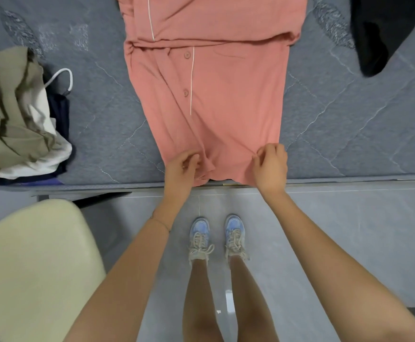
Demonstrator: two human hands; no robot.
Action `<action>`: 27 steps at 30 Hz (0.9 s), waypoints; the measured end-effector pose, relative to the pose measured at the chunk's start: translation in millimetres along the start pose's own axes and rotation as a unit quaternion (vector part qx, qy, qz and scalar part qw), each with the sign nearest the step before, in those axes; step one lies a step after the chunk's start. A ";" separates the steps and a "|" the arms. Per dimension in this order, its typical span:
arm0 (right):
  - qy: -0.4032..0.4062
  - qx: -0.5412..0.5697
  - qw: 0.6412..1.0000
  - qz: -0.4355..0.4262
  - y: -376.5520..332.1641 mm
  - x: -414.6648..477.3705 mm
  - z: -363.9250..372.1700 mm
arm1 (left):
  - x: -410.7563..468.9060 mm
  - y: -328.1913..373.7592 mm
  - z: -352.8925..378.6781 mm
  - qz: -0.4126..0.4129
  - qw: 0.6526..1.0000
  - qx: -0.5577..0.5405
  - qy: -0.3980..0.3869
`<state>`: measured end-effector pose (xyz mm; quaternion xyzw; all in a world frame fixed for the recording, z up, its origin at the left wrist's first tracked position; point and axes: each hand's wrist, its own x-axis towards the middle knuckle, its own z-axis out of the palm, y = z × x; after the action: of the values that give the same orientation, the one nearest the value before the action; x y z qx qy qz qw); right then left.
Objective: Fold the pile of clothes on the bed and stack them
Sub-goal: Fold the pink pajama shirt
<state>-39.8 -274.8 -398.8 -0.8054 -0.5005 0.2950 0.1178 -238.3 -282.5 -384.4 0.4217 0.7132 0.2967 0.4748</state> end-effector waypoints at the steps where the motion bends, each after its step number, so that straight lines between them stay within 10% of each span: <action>1: -0.004 0.008 1.000 -0.002 0.9 -2.0 0.1 | 1.2 -1.0 0.2 -0.003 1.000 0.001 0.027; 5: -0.019 0.029 0.999 0.016 3.8 -1.5 3.1 | 13.1 -15.7 -11.8 -0.019 0.984 0.077 0.162; 21: -0.019 -0.003 0.997 0.073 8.8 5.5 17.5 | 24.5 -40.2 -13.5 -0.055 0.965 0.233 0.102; 27: 0.051 0.136 0.987 0.067 12.4 -1.7 13.7 | 13.3 -45.8 -27.3 -0.049 0.984 0.012 0.172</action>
<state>-39.4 -283.6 -415.1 -0.8272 -0.3942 0.3265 0.2318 -280.8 -292.8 -417.6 0.3349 0.8074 0.3326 0.3541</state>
